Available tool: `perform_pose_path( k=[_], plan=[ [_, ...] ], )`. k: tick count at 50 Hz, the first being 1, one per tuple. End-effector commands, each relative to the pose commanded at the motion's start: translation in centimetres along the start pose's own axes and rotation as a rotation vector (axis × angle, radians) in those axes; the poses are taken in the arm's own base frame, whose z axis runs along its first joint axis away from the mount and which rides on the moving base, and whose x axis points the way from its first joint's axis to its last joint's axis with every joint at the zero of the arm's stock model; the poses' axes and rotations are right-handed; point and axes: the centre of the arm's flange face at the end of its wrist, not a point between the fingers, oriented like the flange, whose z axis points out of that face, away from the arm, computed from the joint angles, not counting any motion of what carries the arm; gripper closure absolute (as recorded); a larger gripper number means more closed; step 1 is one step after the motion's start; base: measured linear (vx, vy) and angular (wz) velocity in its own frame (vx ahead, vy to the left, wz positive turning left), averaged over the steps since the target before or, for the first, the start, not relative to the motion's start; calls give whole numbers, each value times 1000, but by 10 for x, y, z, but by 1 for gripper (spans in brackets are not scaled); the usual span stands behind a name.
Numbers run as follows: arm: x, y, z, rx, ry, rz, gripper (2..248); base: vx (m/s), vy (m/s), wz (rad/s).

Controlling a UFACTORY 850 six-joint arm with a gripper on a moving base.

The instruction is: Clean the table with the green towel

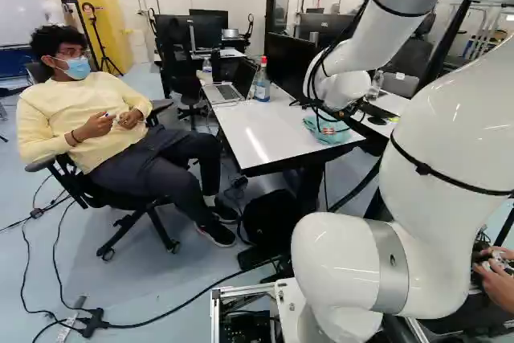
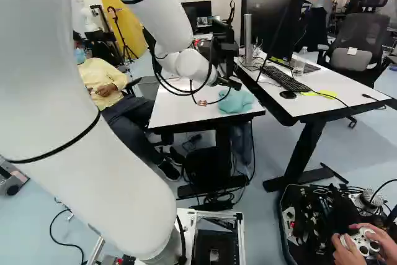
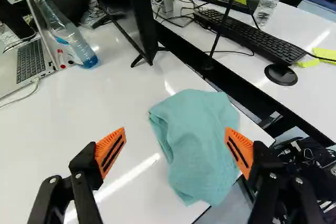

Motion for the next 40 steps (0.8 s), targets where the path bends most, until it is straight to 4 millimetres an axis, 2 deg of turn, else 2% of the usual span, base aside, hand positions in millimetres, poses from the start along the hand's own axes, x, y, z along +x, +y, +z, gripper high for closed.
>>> perform_pose_path(
  k=[24,40],
  plan=[
    [-63,-36,-32,100,97,-87,3,0,0,0],
    [-104,-52,-56,169,157,-135,3,0,0,0]
  ],
)
